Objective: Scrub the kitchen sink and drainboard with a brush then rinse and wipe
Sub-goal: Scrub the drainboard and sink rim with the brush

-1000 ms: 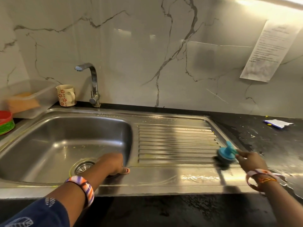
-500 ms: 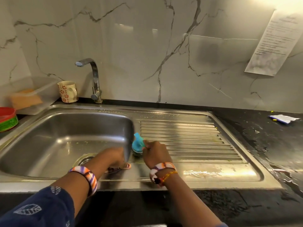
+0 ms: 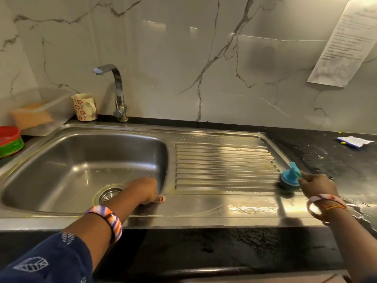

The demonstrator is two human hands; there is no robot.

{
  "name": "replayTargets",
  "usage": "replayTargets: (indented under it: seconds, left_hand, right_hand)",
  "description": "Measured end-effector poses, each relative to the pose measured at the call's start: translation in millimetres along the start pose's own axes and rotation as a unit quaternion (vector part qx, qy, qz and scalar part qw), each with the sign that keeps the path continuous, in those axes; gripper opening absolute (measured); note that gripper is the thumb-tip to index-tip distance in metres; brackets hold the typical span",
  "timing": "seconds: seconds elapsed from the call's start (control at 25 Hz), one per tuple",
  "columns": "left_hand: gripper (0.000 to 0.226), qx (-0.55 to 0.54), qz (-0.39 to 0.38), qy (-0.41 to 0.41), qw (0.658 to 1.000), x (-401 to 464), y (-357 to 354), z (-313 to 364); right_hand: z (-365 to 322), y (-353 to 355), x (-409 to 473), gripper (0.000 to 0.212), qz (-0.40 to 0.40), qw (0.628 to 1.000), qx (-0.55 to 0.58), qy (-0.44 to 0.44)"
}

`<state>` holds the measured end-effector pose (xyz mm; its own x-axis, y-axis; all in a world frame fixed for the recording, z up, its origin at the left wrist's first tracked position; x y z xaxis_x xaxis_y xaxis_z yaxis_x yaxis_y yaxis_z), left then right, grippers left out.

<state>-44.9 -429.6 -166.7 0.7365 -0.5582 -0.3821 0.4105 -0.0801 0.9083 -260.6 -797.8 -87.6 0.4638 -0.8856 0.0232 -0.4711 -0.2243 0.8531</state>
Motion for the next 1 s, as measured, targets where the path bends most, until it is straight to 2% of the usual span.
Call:
replayTargets:
  seconds: [0.08,0.16,0.28,0.36,0.44,0.56,0.72,0.8,0.92,1.0]
  left_hand:
    - [0.049,0.000,-0.011,0.000,1.000,2,0,0]
    - [0.044,0.011,-0.012,-0.006,1.000,6,2,2]
    - [0.050,0.063,0.031,-0.010,0.998,6,12,16]
    - [0.051,0.104,0.062,-0.016,0.992,6,16,26]
    - [0.046,0.125,0.070,-0.021,0.990,7,17,33]
    - [0.040,0.136,0.034,-0.033,0.990,17,14,36]
    - [0.040,0.156,-0.052,-0.051,0.985,33,12,36]
    - [0.039,0.167,-0.072,-0.060,0.981,37,12,39]
    - [0.042,0.205,-0.063,-0.074,0.974,36,14,46]
    - [0.042,0.178,-0.061,-0.079,0.979,35,14,45]
  right_hand:
    - [-27,-16,-17,0.033,-0.018,0.999,0.026,0.034]
    - [-70,-53,-48,0.032,-0.064,0.991,0.048,0.105]
    - [-137,-112,-103,0.031,-0.119,0.966,0.073,0.219]
    - [-159,-134,-124,0.032,-0.149,0.954,0.096,0.241]
    - [-154,-133,-119,0.034,-0.159,0.954,0.088,0.239]
    - [-105,-95,-70,0.033,-0.115,0.970,0.054,0.205]
    - [-3,-18,21,0.034,-0.049,0.997,0.007,0.059]
    - [25,7,46,0.034,-0.028,1.000,0.007,0.003]
    - [-5,-4,38,0.033,-0.040,0.999,-0.001,0.014]
    - [-59,-42,-3,0.033,-0.074,0.992,0.015,0.100]
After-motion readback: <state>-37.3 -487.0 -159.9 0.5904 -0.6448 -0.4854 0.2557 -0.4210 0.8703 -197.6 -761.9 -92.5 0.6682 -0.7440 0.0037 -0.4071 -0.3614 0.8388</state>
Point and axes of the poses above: each hand's wrist, its own x-axis towards the middle knuckle, its own y-axis out of the back of the hand, z = x × y, the point moved 8 cm from there along x, towards the middle knuckle, and after that the axes turned 5 degrees about -y, right-handed, at the moved point
